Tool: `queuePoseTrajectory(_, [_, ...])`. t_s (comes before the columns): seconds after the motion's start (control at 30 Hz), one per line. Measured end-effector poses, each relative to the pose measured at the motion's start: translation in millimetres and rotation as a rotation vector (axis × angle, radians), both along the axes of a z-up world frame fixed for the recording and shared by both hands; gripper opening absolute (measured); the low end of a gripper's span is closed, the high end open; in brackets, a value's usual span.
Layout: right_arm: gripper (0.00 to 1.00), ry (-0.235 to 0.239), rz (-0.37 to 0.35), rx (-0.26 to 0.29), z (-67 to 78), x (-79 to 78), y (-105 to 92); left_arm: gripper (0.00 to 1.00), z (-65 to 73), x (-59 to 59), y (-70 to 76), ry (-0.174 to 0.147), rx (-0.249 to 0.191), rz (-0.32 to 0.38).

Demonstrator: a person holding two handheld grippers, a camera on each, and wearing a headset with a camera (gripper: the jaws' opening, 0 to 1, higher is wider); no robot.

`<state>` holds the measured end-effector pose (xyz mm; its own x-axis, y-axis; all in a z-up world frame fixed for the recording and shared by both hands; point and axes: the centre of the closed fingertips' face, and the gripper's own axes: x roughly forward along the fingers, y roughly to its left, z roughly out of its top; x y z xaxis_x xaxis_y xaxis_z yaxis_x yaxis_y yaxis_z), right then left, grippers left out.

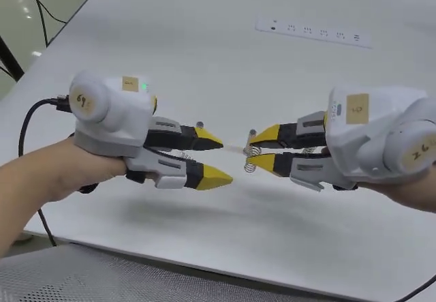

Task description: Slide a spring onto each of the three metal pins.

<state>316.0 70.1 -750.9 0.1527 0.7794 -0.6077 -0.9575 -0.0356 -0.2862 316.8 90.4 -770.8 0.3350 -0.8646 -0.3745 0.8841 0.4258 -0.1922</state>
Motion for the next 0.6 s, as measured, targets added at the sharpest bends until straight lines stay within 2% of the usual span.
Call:
queuePoseTrajectory(0.07, [0.07, 0.000, -0.007, 0.000, -0.7, 1.4, -0.7, 0.32, -0.7, 1.8, 6.5, 0.003, 0.002, 0.027])
queuePoseTrajectory(0.13, [0.07, -0.005, -0.015, -0.004, -1.9, 3.4, -2.0, 0.41, -0.8, 3.8, 12.6, -0.005, 0.008, 0.050])
queuePoseTrajectory(0.27, [0.07, -0.007, -0.024, -0.004, -3.4, 5.2, -3.4, 0.45, 0.7, 6.4, 28.9, -0.010, 0.001, 0.096])
queuePoseTrajectory(0.33, [0.07, -0.006, -0.026, -0.005, -4.2, 5.2, -3.6, 0.48, -0.7, 6.9, 36.7, -0.003, 0.009, 0.108])
queuePoseTrajectory(0.37, [0.07, -0.006, -0.026, -0.005, -4.4, 5.4, -3.5, 0.49, -0.7, 8.1, 41.3, -0.010, 0.016, 0.118])
queuePoseTrajectory(0.5, [0.07, -0.008, -0.031, -0.004, -4.8, 6.7, -2.9, 0.55, 1.1, 9.7, 50.4, -0.004, 0.011, 0.133])
queuePoseTrajectory(0.53, [0.07, 0.004, -0.042, 0.009, -4.2, 7.4, -2.0, 0.58, 3.4, 9.8, 52.1, -0.005, -0.003, 0.136])
queuePoseTrajectory(0.6, [0.07, 0.015, -0.049, 0.020, -3.2, 7.7, -1.5, 0.63, 3.5, 10.6, 56.1, -0.011, 0.000, 0.145])
